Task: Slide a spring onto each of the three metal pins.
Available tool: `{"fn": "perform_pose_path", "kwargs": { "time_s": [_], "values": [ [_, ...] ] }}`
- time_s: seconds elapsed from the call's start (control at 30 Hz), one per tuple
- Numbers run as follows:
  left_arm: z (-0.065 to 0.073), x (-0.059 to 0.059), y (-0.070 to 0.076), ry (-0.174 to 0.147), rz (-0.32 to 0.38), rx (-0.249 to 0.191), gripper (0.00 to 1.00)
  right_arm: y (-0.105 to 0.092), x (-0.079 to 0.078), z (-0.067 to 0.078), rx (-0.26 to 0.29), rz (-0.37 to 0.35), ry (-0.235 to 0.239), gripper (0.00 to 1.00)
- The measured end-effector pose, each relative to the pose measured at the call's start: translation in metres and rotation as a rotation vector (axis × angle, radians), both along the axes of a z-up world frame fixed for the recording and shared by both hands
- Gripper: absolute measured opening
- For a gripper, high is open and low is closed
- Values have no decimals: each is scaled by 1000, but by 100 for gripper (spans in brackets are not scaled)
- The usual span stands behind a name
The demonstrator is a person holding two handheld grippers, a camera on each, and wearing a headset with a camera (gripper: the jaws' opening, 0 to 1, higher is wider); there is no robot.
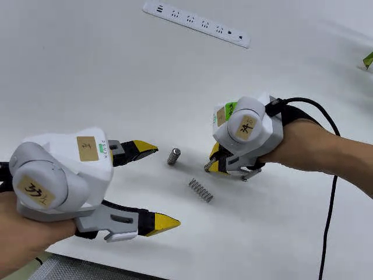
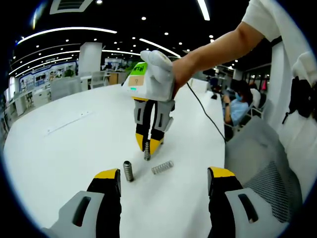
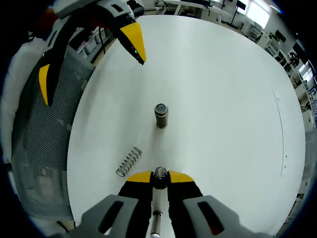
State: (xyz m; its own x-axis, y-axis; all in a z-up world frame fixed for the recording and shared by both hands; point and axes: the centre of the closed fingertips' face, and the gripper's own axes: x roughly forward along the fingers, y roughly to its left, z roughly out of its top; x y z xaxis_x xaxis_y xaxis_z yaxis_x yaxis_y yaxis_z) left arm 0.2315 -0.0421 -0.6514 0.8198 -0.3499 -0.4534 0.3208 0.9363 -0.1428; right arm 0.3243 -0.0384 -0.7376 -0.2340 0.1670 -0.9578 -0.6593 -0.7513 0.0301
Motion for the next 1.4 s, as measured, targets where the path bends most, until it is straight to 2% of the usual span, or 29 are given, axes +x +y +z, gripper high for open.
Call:
{"fn": "perform_pose_path", "kwargs": {
  "time_s": [0.43, 0.63, 0.8, 0.93, 1.13, 1.23, 1.4],
  "values": [
    [2, 0, -1, 2, -5, 8, 72, -1, -3, 1, 8, 1, 11, 15],
    [2, -1, -2, 7, -15, 21, 72, 0, -2, 17, 50, -34, 27, 19],
    [4, -2, -1, 13, -27, 33, 72, 1, 1, 38, 119, -91, 60, 23],
    [4, -3, -1, 20, -44, 54, 71, -1, 1, 60, 184, -166, 119, 26],
    [5, -5, -3, 36, -78, 84, 70, -11, 5, 86, 281, -271, 206, 38],
    [5, -4, -4, 45, -99, 109, 69, -22, 10, 97, 328, -332, 244, 44],
    [5, -1, -6, 65, -147, 153, 68, -45, 19, 114, 439, -402, 296, 55]
  ]
}}
